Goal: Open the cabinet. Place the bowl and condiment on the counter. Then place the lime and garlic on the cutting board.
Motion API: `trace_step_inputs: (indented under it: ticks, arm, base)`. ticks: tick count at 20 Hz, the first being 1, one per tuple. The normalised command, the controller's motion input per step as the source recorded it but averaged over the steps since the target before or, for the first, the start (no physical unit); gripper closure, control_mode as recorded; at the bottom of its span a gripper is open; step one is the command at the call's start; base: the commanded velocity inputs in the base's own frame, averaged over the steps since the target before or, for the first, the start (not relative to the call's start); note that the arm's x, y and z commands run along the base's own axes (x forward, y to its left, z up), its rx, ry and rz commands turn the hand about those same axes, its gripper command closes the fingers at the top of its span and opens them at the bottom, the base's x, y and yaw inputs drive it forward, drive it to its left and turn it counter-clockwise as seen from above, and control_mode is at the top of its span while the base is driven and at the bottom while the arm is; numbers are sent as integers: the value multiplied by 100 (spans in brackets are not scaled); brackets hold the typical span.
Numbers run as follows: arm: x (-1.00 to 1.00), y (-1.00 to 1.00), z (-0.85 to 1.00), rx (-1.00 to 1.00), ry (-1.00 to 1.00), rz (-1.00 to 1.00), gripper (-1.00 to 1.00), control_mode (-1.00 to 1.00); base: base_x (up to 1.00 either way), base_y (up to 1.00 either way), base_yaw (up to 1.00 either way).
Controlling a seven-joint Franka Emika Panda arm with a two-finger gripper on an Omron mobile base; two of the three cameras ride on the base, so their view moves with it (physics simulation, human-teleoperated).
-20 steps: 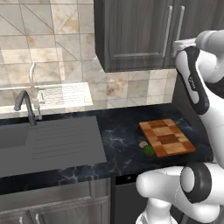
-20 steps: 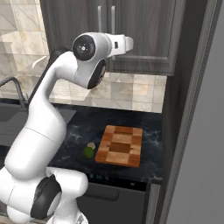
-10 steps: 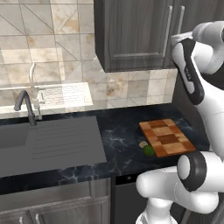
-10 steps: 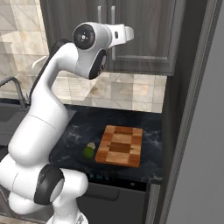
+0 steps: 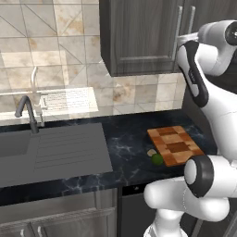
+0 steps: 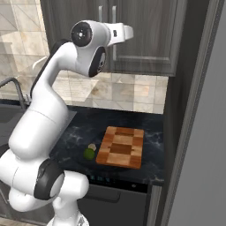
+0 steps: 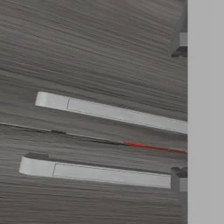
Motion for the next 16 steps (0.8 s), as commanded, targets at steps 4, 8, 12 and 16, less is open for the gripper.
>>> trace_step_inputs:
  ticks: [4,8,12,16]
  arm:
    - [15,7,0,0,0,-3,-100,-100]
    - [22,0,0,1,2,0,-100,-100]
    - [17,0,0,7,5,0,-100,-100]
    - [12,-1,0,5,3,0,-100,-100]
  base:
    - [0,0,0]
    - [0,0,0]
    - [0,0,0]
    - [0,0,0]
